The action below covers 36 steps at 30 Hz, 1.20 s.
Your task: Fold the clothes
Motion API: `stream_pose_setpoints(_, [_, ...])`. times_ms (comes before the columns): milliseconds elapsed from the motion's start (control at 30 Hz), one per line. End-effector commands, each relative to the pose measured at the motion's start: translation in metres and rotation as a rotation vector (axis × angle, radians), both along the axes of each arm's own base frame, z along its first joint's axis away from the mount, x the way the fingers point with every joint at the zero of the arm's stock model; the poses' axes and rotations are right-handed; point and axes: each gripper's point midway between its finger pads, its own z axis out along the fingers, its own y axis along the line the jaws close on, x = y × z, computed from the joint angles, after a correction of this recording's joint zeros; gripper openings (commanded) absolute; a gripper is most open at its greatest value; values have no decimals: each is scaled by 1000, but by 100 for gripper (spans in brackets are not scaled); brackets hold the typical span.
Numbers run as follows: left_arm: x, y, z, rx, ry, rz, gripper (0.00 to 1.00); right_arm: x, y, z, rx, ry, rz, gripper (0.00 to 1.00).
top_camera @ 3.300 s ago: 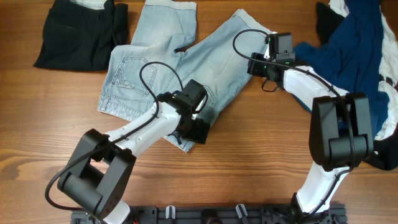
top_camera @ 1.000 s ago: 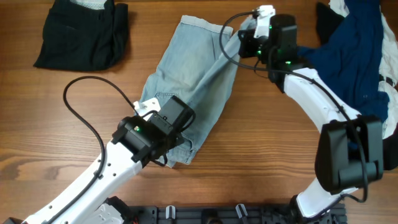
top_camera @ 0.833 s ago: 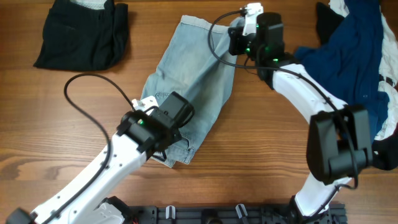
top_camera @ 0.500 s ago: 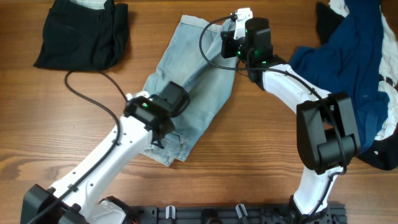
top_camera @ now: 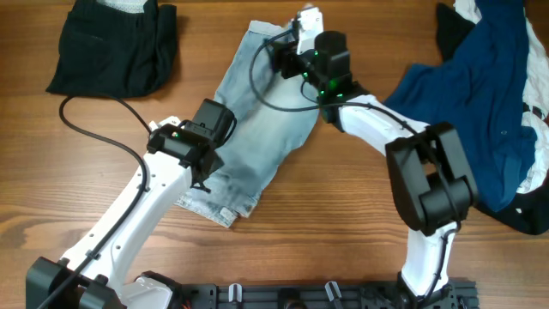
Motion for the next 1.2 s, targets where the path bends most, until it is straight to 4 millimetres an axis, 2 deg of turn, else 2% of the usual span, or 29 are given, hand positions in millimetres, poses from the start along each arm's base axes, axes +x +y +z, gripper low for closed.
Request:
stream_pose_setpoints(0, [5, 20, 0, 43, -19, 52, 100, 8, -5, 12, -3, -28, -20, 100])
stream_pose_setpoints(100, [11, 36, 10, 32, -50, 100, 100, 10, -38, 39, -5, -17, -73, 100])
stream_pose_setpoints(167, [17, 41, 21, 22, -74, 73, 100, 9, -72, 66, -7, -12, -129, 100])
stream_pose_setpoints(267, [28, 23, 24, -49, -85, -71, 100, 4, -117, 86, -11, 15, -182, 100])
stream_pose_setpoints(333, [32, 7, 18, -118, -66, -147, 100, 2, -134, 80, -19, 57, -185, 100])
stream_pose_setpoints(433, [33, -6, 7, -176, -26, -195, 100, -1, -141, 60, -59, 106, -140, 100])
stream_pose_setpoints(567, [34, -22, -17, -240, 57, -243, 100, 2, -138, 11, -113, 187, -116, 100])
stream_pose_setpoints(633, [36, -22, -24, -233, 76, -257, 100, 2, -130, -47, -122, 297, -91, 100])
stream_pose_setpoints(700, [41, -23, -23, -231, 54, -259, 100, 1, -124, -70, -126, 332, -75, 100])
stream_pose_setpoints(867, [48, -16, -21, -186, 23, -249, 100, -2, -102, -105, -154, 354, -35, 100])
stream_pose_setpoints(967, [50, -8, -20, -145, 15, -235, 100, -5, -75, -120, -270, 293, 5, 100])
stream_pose_setpoints(1067, [52, -7, -19, -133, 7, -232, 100, -8, -62, -134, -370, 258, 8, 99])
stream_pose_setpoints(1100, [52, -7, -19, -133, 5, -232, 100, -11, -59, -141, -386, 268, 15, 98])
stream_pose_setpoints(1133, [54, -7, -18, -134, -2, -233, 100, -15, -62, -155, -416, 301, 0, 89])
stream_pose_setpoints(1167, [55, -7, -18, -135, -6, -233, 100, -17, -67, -163, -438, 325, -16, 85])
